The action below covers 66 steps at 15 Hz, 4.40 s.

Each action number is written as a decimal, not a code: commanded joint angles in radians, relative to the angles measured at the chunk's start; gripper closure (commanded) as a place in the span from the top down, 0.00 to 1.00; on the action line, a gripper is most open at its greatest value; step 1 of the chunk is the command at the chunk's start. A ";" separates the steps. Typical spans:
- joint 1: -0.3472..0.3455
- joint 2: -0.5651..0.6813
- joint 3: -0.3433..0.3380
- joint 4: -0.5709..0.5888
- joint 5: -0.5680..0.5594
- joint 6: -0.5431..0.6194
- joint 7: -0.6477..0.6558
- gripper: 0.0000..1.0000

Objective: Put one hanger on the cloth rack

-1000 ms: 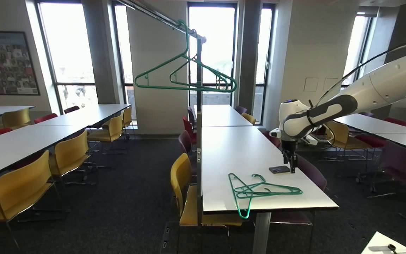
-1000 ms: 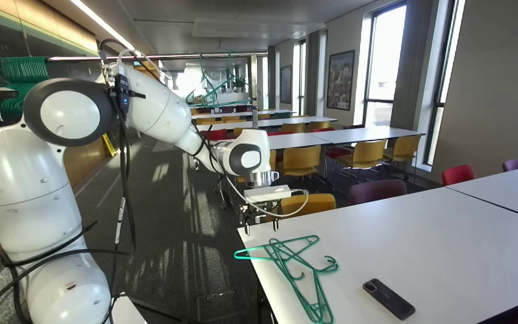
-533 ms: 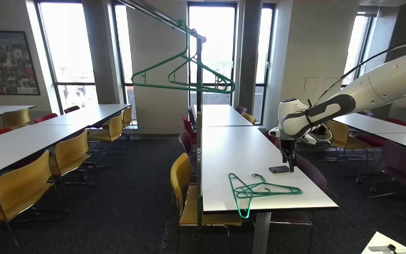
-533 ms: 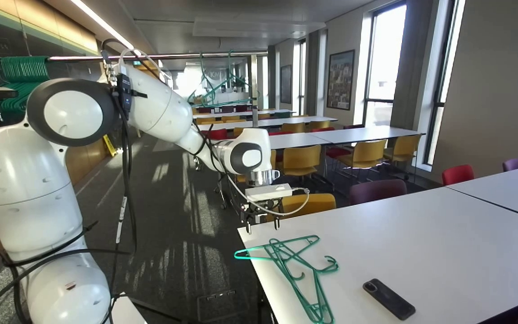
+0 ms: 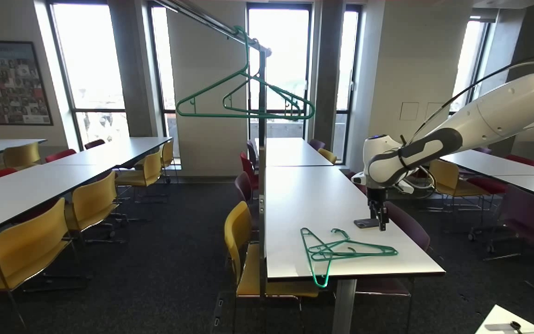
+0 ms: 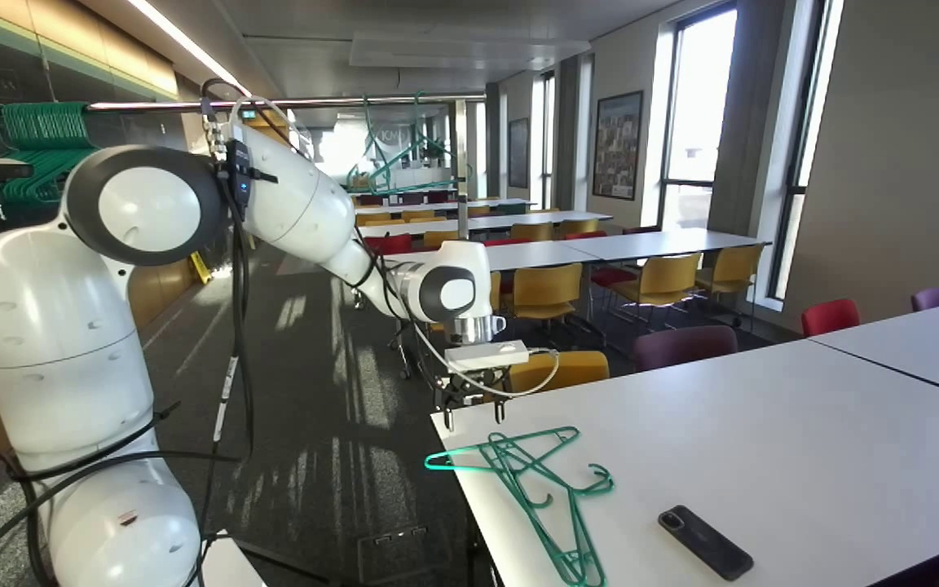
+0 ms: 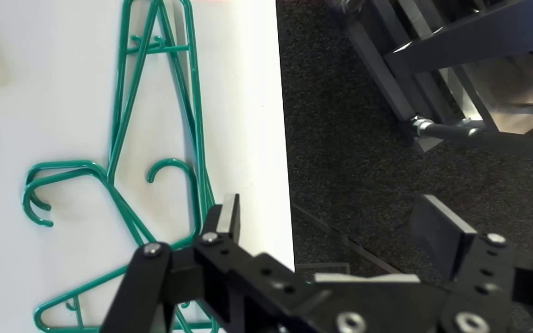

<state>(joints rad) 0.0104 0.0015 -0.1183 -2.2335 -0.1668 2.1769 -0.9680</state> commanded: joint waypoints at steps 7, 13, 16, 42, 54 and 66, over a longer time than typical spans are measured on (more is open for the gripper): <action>-0.074 0.284 0.050 0.092 0.036 0.251 -0.037 1.00; -0.140 0.385 0.102 0.186 0.085 0.228 -0.063 1.00; -0.157 0.425 0.107 0.236 0.078 0.224 -0.056 1.00; -0.155 0.569 0.128 0.326 0.026 0.278 -0.006 1.00; -0.156 0.631 0.132 0.364 0.023 0.285 -0.002 0.66; -0.156 0.627 0.130 0.354 0.016 0.291 -0.002 0.02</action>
<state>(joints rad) -0.1468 0.6273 0.0170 -1.8841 -0.1237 2.4404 -0.9913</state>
